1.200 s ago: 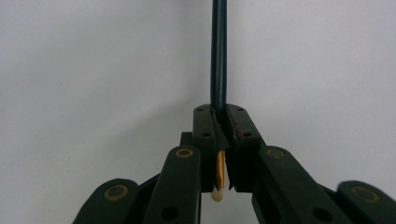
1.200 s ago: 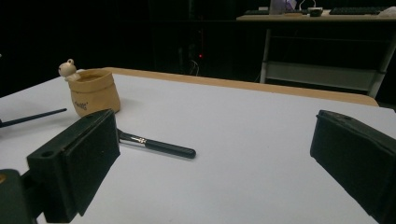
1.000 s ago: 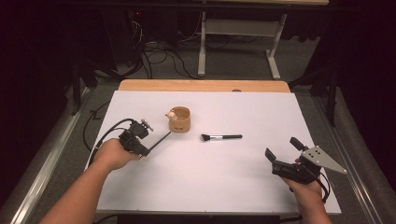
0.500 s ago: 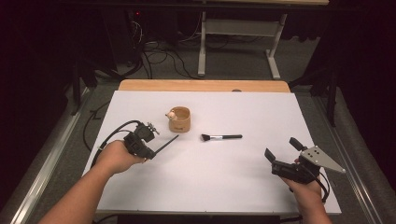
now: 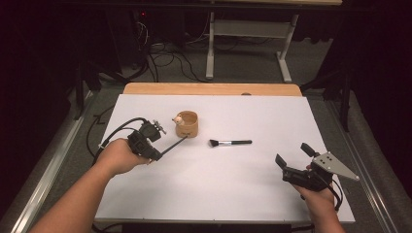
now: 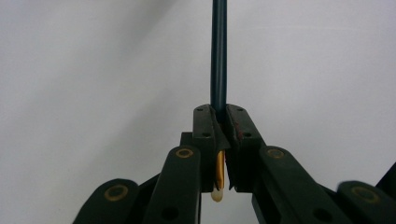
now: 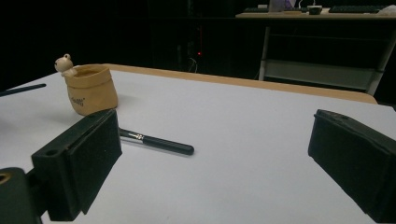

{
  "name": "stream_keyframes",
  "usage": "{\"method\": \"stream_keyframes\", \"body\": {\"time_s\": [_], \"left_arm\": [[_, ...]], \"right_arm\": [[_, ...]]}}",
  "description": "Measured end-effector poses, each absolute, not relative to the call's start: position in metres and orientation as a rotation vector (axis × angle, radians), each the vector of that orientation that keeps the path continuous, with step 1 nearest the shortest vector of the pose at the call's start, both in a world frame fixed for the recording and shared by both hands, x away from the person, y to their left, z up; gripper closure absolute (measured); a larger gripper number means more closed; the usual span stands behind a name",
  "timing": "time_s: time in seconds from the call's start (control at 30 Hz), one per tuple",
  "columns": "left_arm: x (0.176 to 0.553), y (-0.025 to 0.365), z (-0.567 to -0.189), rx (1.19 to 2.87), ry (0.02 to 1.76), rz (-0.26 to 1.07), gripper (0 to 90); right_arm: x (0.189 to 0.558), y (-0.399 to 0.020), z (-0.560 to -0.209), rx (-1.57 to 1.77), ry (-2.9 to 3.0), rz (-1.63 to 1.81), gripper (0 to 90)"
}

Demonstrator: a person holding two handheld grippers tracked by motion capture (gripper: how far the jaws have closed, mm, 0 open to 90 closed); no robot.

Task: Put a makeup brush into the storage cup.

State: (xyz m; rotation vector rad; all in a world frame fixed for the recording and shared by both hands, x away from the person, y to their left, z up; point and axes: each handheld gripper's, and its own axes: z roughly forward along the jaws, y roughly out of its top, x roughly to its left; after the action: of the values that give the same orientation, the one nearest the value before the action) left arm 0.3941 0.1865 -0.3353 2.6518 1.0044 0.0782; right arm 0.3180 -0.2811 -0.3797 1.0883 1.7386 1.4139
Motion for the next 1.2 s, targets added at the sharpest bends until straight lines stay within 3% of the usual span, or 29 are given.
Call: {"method": "stream_keyframes", "body": {"time_s": [0.47,1.2], "left_arm": [[0.397,0.159,-0.318,2.743,0.876,0.095,83.5],[0.395,0.117,-0.341,2.784,0.726,0.027,83.5]], "right_arm": [[0.318,-0.280,-0.381,1.068,1.744,1.408,5.6],[0.325,-0.266,-0.384,1.036,1.816,1.359,5.8]]}}
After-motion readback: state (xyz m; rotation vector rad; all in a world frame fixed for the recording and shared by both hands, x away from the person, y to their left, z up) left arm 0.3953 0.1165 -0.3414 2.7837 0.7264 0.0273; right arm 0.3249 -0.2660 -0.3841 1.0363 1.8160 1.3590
